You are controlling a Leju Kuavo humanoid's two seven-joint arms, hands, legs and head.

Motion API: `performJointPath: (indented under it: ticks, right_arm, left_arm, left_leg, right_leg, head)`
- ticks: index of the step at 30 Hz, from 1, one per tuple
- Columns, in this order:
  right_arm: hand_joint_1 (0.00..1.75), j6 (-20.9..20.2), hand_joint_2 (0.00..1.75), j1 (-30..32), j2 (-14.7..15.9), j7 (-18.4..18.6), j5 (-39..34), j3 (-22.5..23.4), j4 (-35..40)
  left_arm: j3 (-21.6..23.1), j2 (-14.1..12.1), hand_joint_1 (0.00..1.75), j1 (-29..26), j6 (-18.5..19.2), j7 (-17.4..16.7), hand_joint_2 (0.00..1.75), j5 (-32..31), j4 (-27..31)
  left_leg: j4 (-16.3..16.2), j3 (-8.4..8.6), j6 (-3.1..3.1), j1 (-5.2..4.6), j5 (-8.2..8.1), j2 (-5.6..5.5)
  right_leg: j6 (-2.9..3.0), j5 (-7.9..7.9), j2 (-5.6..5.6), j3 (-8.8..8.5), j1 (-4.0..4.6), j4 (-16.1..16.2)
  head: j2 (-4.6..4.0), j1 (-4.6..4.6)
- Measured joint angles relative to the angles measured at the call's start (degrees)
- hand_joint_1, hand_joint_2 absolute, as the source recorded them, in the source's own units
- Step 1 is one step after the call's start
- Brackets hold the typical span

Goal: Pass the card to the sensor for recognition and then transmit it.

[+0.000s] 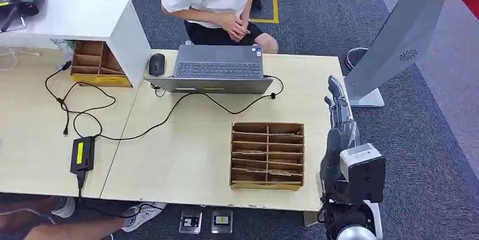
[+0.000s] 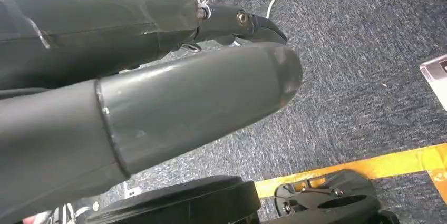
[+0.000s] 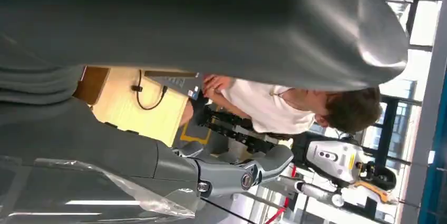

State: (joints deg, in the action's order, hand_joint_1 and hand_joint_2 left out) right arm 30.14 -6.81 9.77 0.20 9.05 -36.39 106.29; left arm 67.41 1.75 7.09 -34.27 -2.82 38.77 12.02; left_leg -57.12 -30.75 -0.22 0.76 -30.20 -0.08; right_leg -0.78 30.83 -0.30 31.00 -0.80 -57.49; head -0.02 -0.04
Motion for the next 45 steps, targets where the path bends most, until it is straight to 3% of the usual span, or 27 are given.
performJointPath:
  ticks: [45]
  right_arm:
    - [0.00,-0.42,0.00,-0.94,0.00,-1.09,-0.74,-0.04,0.02]
  left_arm:
    - [0.00,-0.02,0.00,0.00,-0.04,1.01,0.00,0.17,0.00]
  left_leg:
    - [0.00,0.02,-0.15,0.08,-0.09,-0.01]
  right_leg:
    - [0.17,0.17,-0.02,0.01,0.09,-0.11]
  head:
    - [0.00,0.00]
